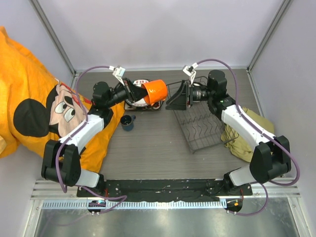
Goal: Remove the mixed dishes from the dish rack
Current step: Place the cup at the center of the board.
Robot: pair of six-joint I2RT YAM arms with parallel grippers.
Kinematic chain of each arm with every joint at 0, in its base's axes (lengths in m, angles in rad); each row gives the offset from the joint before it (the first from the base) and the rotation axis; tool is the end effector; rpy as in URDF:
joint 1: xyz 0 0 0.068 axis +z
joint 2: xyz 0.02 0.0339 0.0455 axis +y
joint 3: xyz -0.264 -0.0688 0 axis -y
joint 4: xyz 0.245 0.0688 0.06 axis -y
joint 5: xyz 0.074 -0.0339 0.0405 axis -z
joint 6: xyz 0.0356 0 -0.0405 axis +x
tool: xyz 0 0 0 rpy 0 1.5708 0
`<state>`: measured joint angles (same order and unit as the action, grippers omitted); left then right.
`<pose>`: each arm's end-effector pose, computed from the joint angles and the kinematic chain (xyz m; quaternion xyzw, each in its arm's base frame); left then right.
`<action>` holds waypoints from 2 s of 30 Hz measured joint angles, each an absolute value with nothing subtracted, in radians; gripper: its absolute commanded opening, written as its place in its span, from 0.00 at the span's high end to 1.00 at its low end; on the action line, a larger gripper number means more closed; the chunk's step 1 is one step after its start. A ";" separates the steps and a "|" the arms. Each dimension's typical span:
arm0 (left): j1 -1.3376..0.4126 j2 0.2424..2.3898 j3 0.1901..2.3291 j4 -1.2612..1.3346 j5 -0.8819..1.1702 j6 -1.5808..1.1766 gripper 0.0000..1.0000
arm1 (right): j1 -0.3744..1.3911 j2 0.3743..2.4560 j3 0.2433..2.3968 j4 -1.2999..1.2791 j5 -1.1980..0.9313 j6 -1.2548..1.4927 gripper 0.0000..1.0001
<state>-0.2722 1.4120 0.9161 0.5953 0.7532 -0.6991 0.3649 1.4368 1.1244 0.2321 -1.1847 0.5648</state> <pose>0.3034 -0.1100 0.3203 0.1343 0.6677 -0.5401 0.4945 0.2904 0.1462 0.3499 -0.3159 0.6444 0.6190 0.3190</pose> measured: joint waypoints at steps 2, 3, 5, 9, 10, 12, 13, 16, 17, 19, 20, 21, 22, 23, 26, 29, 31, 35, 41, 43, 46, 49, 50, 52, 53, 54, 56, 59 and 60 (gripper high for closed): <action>-0.271 1.403 0.948 0.474 0.751 -0.612 1.00 | 0.359 1.417 1.143 0.152 -1.149 0.493 0.23; -0.271 1.399 0.972 0.392 0.744 -0.561 1.00 | 0.357 1.406 1.154 0.103 -1.123 0.450 0.23; -0.272 1.394 1.020 0.241 0.721 -0.451 1.00 | 0.356 1.379 1.172 0.013 -1.066 0.368 0.23; -0.273 1.398 1.135 -0.093 0.627 -0.232 1.00 | 0.356 1.327 1.203 -0.123 -0.953 0.238 0.23; -0.273 1.406 1.163 -0.157 0.609 -0.194 1.00 | 0.356 1.318 1.207 -0.141 -0.933 0.220 0.23; -0.273 1.443 1.248 -0.303 0.574 -0.110 1.00 | 0.356 1.301 1.214 -0.179 -0.885 0.181 0.23; -0.273 1.471 1.291 -0.365 0.556 -0.073 1.00 | 0.356 1.295 1.217 -0.195 -0.864 0.165 0.23; -0.276 1.560 1.388 -0.511 0.507 0.015 1.00 | 0.356 1.287 1.219 -0.233 -0.812 0.127 0.22; -0.281 1.584 1.403 -0.545 0.489 0.036 1.00 | 0.356 1.287 1.219 -0.242 -0.801 0.120 0.21; -0.291 1.641 1.429 -0.617 0.442 0.079 1.00 | 0.356 1.287 1.219 -0.263 -0.775 0.103 0.20; -0.299 1.670 1.439 -0.651 0.418 0.096 1.00 | 0.356 1.287 1.219 -0.271 -0.765 0.099 0.20; -0.308 1.697 1.449 -0.684 0.398 0.113 1.00 | 0.356 1.286 1.219 -0.278 -0.756 0.094 0.20; -0.319 1.726 1.459 -0.716 0.374 0.123 1.00 | 0.356 1.285 1.219 -0.282 -0.748 0.088 0.20; -0.331 1.752 1.468 -0.743 0.354 0.137 1.00 | 0.356 1.283 1.219 -0.285 -0.742 0.085 0.20; -0.367 1.807 1.493 -0.809 0.299 0.165 1.00 | 0.356 1.275 1.219 -0.293 -0.729 0.078 0.20; -0.400 1.841 1.526 -0.855 0.257 0.183 1.00 | 0.356 1.269 1.219 -0.297 -0.724 0.075 0.19; -0.417 1.852 1.549 -0.871 0.234 0.192 1.00 | 0.356 1.267 1.219 -0.298 -0.723 0.073 0.19; -0.443 1.878 1.602 -0.894 0.200 0.196 1.00 | 0.356 1.267 1.219 -0.301 -0.723 0.073 0.19; -0.456 1.951 1.669 -0.911 0.161 0.209 1.00 | 0.356 1.265 1.217 -0.302 -0.719 0.072 0.18; -0.457 1.974 1.677 -0.917 0.149 0.215 1.00 | 0.356 1.261 1.217 -0.303 -0.714 0.070 0.18; -0.457 1.994 1.682 -0.931 0.135 0.219 1.00 | 0.356 1.253 1.217 -0.308 -0.691 0.062 0.18; -0.457 2.000 1.683 -0.942 0.125 0.222 1.00 | 0.356 1.246 1.217 -0.310 -0.662 0.056 0.17; -0.457 2.001 1.684 -0.944 0.123 0.222 1.00 | 0.356 1.244 1.217 -0.311 -0.652 0.054 0.17; -0.457 2.001 1.688 -0.947 0.121 0.223 1.00 | 0.356 1.241 1.217 -0.315 -0.633 0.053 0.17; -0.457 2.002 1.692 -0.950 0.120 0.223 1.00 | 0.356 1.240 1.217 -0.316 -0.625 0.052 0.17; -0.457 2.004 1.695 -0.952 0.120 0.224 1.00 | 0.356 1.240 1.217 -0.317 -0.620 0.052 0.17; -0.457 2.008 1.703 -0.954 0.120 0.226 1.00 | 0.356 1.240 1.217 -0.320 -0.611 0.050 0.17; -0.457 2.014 1.707 -0.955 0.120 0.226 1.00 | 0.356 1.240 1.217 -0.324 -0.600 0.050 0.17; -0.458 2.016 1.708 -0.955 0.120 0.226 1.00 | 0.356 1.240 1.217 -0.324 -0.598 0.049 0.17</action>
<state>-0.4576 2.0163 1.7077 -0.9546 0.1196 0.2264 0.3565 1.2404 1.2171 -0.3237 -0.5976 0.0494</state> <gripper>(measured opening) 0.151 0.829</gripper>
